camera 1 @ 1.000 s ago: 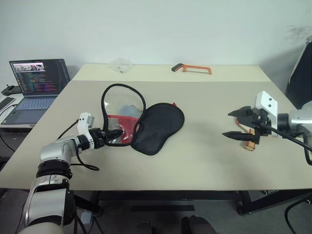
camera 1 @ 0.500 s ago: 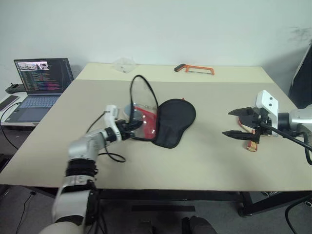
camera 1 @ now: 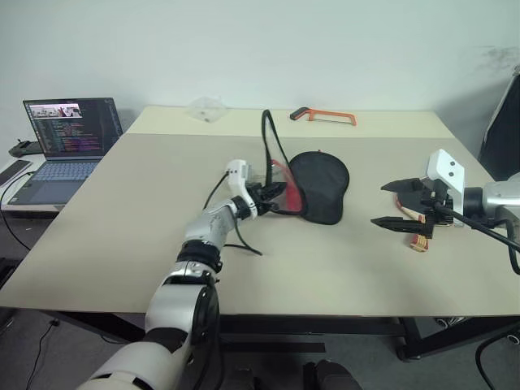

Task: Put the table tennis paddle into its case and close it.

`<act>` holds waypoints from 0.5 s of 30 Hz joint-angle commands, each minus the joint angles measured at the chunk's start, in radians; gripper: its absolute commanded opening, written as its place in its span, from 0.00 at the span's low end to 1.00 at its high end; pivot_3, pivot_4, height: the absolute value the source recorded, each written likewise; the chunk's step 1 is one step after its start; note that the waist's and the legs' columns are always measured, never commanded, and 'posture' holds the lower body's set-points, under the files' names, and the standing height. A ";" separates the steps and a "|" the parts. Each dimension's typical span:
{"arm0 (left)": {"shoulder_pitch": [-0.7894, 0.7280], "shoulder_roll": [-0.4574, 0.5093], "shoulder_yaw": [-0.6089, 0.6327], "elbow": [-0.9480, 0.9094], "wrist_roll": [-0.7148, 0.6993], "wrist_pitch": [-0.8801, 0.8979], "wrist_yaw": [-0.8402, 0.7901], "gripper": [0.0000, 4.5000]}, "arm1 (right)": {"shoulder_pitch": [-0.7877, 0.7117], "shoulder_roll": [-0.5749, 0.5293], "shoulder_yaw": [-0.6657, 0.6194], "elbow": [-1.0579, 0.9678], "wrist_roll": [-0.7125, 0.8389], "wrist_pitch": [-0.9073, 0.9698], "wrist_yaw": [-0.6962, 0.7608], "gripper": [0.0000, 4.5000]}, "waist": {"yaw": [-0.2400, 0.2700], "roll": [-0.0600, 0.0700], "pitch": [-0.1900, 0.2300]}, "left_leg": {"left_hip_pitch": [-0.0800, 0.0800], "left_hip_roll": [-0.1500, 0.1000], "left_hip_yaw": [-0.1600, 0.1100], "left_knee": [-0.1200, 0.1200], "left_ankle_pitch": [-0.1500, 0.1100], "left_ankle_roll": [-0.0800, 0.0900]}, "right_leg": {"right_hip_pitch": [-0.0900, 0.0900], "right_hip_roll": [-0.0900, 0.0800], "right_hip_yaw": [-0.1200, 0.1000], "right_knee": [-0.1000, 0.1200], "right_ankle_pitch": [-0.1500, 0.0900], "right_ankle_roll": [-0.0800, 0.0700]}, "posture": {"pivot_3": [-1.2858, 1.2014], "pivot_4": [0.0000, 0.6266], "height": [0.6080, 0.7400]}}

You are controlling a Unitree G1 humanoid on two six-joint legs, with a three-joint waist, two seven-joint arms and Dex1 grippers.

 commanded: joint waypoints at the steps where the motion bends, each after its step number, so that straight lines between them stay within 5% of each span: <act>1: -0.071 -0.015 0.015 0.082 0.009 -0.063 -0.058 0.00 | -0.017 -0.018 -0.033 -0.030 0.009 0.003 -0.004 1.00 | -0.004 0.000 0.000 | 0.000 0.000 0.000 0.000 0.000 0.000 | 0.000 0.000 0.000 0.000 0.000 0.000 | 0.52 0.24 1.00; 9: -0.152 -0.075 0.026 0.198 0.037 -0.084 -0.140 0.00 | 0.001 -0.033 -0.051 -0.050 0.017 0.019 -0.008 1.00 | -0.004 0.000 0.000 | 0.000 0.000 0.000 0.000 0.000 0.000 | 0.000 0.001 0.000 0.000 -0.001 0.002 | 0.52 0.24 1.00; 15: -0.142 -0.100 0.019 0.217 0.098 -0.151 0.042 0.00 | 0.009 -0.027 -0.053 -0.064 0.019 0.029 -0.017 1.00 | -0.003 0.000 0.000 | 0.000 0.001 -0.001 0.000 0.000 0.000 | 0.000 0.001 0.001 0.000 -0.003 0.004 | 0.52 0.24 1.00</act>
